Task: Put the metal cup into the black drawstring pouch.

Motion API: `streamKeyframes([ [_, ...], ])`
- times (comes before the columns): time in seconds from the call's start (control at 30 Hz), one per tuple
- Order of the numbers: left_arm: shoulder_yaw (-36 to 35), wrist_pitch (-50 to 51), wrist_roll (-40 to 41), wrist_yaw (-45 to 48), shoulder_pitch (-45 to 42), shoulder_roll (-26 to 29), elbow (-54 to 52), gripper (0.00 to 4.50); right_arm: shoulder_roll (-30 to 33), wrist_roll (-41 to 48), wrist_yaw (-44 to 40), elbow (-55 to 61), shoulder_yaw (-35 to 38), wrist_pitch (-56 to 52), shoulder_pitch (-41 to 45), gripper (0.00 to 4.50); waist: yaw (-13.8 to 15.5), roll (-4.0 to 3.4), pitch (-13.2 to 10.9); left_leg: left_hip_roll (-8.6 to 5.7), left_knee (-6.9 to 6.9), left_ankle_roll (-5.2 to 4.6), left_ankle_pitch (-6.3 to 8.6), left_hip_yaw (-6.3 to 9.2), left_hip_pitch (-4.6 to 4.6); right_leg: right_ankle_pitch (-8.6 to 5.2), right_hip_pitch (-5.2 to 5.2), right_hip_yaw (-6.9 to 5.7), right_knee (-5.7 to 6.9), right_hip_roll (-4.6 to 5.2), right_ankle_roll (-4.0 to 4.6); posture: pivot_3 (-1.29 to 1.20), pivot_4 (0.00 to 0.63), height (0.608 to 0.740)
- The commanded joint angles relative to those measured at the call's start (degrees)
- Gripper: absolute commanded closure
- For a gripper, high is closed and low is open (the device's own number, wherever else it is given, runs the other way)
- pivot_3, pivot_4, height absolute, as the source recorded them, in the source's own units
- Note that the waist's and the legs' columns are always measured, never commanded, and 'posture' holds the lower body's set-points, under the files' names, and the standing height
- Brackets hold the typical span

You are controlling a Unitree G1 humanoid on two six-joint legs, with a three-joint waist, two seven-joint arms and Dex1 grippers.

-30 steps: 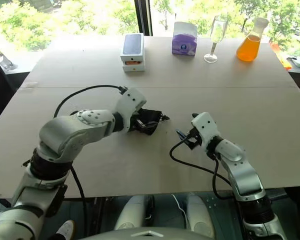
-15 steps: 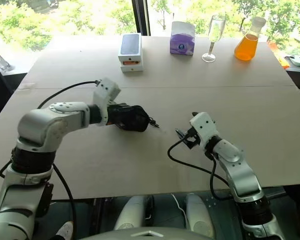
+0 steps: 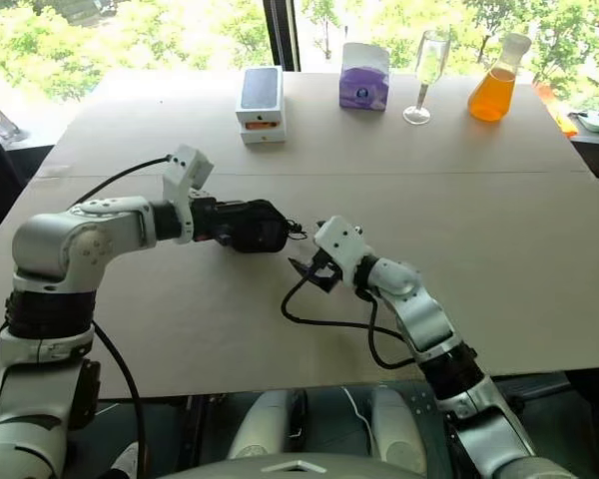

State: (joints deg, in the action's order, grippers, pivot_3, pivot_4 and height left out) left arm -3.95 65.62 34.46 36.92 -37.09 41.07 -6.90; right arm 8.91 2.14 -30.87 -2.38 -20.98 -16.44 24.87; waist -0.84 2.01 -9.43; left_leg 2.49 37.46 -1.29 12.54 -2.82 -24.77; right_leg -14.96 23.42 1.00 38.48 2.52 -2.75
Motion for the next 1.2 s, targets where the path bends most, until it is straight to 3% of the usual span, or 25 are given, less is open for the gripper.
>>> streamKeyframes([
  [0.03,-3.7,1.8,2.0,-0.5,-0.1,1.3,-5.0,4.47,-3.0,-0.3,2.6,-7.0,2.6,3.6,4.3,0.0,0.0,0.0,0.0,0.0,0.0,0.02,-0.01,0.01,-0.02,0.0,0.02,-0.01,0.0,0.0,0.0,0.0,0.15,0.74],
  [0.2,-5.8,3.6,2.8,-1.8,1.5,1.6,-7.5,4.47,-5.3,-0.6,4.1,-15.0,4.8,8.8,8.3,0.0,-0.1,0.0,0.0,0.01,0.0,0.03,-0.02,0.0,-0.01,0.0,0.02,0.01,0.03,0.01,0.0,0.0,0.15,0.74],
  [0.57,-8.5,5.3,4.3,-3.9,3.8,1.6,-10.6,4.47,-11.0,2.9,2.0,-18.3,7.9,13.2,10.1,0.0,-0.2,0.0,0.0,0.04,-0.01,0.04,-0.02,-0.01,0.01,0.01,0.04,0.01,0.09,0.02,0.01,0.0,0.15,0.74],
  [0.7,-9.7,5.7,5.4,-4.3,4.3,1.6,-11.5,4.5,-11.9,1.0,4.4,-22.8,8.3,14.4,11.8,1.12,-0.2,0.0,0.0,0.03,-0.01,0.04,-0.02,-0.01,0.01,0.01,0.04,0.01,0.1,0.04,0.01,0.0,0.15,0.74],
  [0.73,-10.1,5.9,5.8,-4.4,4.4,1.6,-11.8,4.5,-11.8,0.7,5.0,-23.6,8.5,14.8,12.1,1.78,-0.1,0.0,0.0,0.03,-0.01,0.05,-0.02,-0.01,0.01,0.01,0.04,0.01,0.1,0.04,0.01,0.0,0.15,0.74],
  [0.83,-11.7,6.3,6.8,-4.8,5.3,1.6,-12.6,4.5,-10.7,-0.3,6.9,-25.3,9.9,16.1,13.3,2.8,-0.2,0.0,0.0,0.04,-0.01,0.05,-0.02,-0.02,0.01,0.01,0.04,0.01,0.1,0.06,0.01,0.0,0.15,0.74],
  [0.93,-12.5,6.2,7.4,-5.4,6.3,1.3,-13.0,4.5,-9.6,-0.3,8.1,-25.6,11.6,17.1,14.6,4.37,-0.3,-0.01,0.0,0.04,-0.01,0.05,-0.02,-0.01,0.02,0.01,0.04,0.01,0.12,0.07,0.02,0.0,0.15,0.74],
  [1.07,-12.8,5.9,7.9,-6.4,6.8,0.1,-13.8,4.5,-7.6,-1.7,9.4,-23.9,12.4,18.4,16.0,4.46,-0.3,-0.01,0.0,0.04,-0.02,0.05,-0.02,-0.02,0.02,0.01,0.05,0.01,0.12,0.07,0.02,0.0,0.15,0.74],
  [1.2,-15.4,5.5,10.0,-9.4,8.1,-4.8,-16.1,4.5,-4.5,-3.8,10.2,-18.0,12.7,17.3,16.1,4.46,-0.2,-0.02,0.0,0.11,-0.02,0.05,-0.02,-0.02,0.0,0.01,0.05,0.01,0.13,0.13,0.01,0.0,0.15,0.74],
])
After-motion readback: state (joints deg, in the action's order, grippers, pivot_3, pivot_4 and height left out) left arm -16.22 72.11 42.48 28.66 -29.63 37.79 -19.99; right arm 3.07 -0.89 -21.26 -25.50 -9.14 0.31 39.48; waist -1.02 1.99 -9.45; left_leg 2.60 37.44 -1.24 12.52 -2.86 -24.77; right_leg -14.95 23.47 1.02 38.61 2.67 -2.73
